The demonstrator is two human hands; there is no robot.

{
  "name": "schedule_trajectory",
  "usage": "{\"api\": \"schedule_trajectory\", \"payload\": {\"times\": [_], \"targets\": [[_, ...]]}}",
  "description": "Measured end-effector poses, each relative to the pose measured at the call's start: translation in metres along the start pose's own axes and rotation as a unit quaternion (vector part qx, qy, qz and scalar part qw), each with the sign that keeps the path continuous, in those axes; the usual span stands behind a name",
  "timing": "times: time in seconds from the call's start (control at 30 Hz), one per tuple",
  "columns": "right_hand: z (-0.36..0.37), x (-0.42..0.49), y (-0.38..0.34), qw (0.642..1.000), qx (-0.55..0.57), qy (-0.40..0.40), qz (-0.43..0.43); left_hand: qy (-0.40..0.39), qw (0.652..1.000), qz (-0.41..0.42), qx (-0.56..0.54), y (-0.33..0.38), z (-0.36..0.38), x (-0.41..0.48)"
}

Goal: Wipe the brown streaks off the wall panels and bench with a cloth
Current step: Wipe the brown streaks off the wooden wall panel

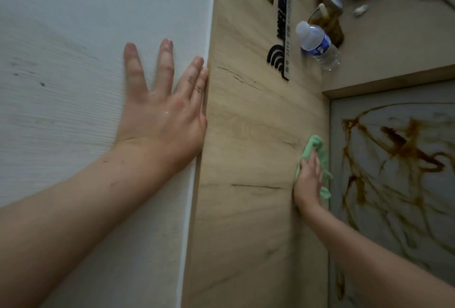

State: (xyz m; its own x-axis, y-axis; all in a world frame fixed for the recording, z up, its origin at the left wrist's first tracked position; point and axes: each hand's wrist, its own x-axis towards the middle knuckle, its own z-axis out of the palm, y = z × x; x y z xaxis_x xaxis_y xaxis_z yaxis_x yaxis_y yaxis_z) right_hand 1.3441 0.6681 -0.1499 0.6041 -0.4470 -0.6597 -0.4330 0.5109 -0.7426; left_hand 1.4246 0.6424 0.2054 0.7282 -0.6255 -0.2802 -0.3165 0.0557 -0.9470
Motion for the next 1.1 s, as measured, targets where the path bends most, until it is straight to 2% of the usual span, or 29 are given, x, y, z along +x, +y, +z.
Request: {"api": "schedule_trajectory", "payload": {"times": [0.07, 0.13, 0.2, 0.27, 0.4, 0.53, 0.63, 0.7, 0.77, 0.83, 0.9, 1.0, 1.07, 1.1], "targets": [[0.006, -0.074, -0.010, 0.998, -0.016, -0.023, -0.062, -0.011, 1.000, 0.000, 0.000, -0.001, -0.002, -0.001], [0.014, -0.133, -0.037, 0.977, -0.022, -0.071, -0.198, -0.021, 1.000, -0.002, 0.002, -0.001, -0.003, -0.001], [0.018, -0.142, -0.056, 0.941, -0.031, -0.100, -0.323, -0.026, 1.000, -0.004, 0.003, 0.002, -0.005, -0.002], [0.017, -0.106, -0.055, 0.933, -0.038, -0.082, -0.349, -0.030, 1.000, -0.009, 0.001, 0.003, -0.004, -0.002], [0.002, -0.024, 0.003, 0.988, -0.014, -0.034, -0.147, -0.022, 1.000, -0.007, -0.003, 0.002, 0.000, 0.001], [-0.009, 0.035, 0.069, 1.000, -0.019, -0.010, -0.005, 0.018, 1.000, -0.006, -0.007, 0.004, 0.009, 0.000], [-0.009, 0.049, 0.083, 0.998, -0.020, 0.011, 0.056, 0.011, 1.000, -0.004, -0.012, 0.004, 0.006, 0.001], [-0.006, 0.040, 0.066, 0.994, 0.014, 0.019, 0.106, 0.010, 1.000, -0.002, -0.019, 0.002, 0.006, 0.000], [-0.002, 0.017, 0.031, 0.993, 0.032, 0.023, 0.113, 0.015, 1.000, 0.002, -0.023, 0.002, 0.006, -0.001], [0.008, -0.026, -0.015, 0.998, 0.024, 0.009, 0.049, 0.011, 1.000, 0.002, -0.022, 0.003, 0.005, -0.002], [0.018, -0.087, -0.064, 0.997, 0.000, -0.027, -0.072, 0.012, 1.000, 0.005, -0.022, 0.002, 0.004, -0.002], [0.023, -0.142, -0.115, 0.965, -0.025, -0.086, -0.247, 0.001, 0.999, 0.008, -0.041, -0.003, -0.001, -0.001], [0.021, -0.123, -0.131, 0.955, -0.024, -0.089, -0.283, -0.010, 0.999, 0.015, -0.037, -0.003, -0.001, -0.001], [0.021, -0.101, -0.137, 0.959, -0.022, -0.076, -0.273, -0.014, 0.999, 0.019, -0.038, -0.002, 0.000, -0.001]]}}
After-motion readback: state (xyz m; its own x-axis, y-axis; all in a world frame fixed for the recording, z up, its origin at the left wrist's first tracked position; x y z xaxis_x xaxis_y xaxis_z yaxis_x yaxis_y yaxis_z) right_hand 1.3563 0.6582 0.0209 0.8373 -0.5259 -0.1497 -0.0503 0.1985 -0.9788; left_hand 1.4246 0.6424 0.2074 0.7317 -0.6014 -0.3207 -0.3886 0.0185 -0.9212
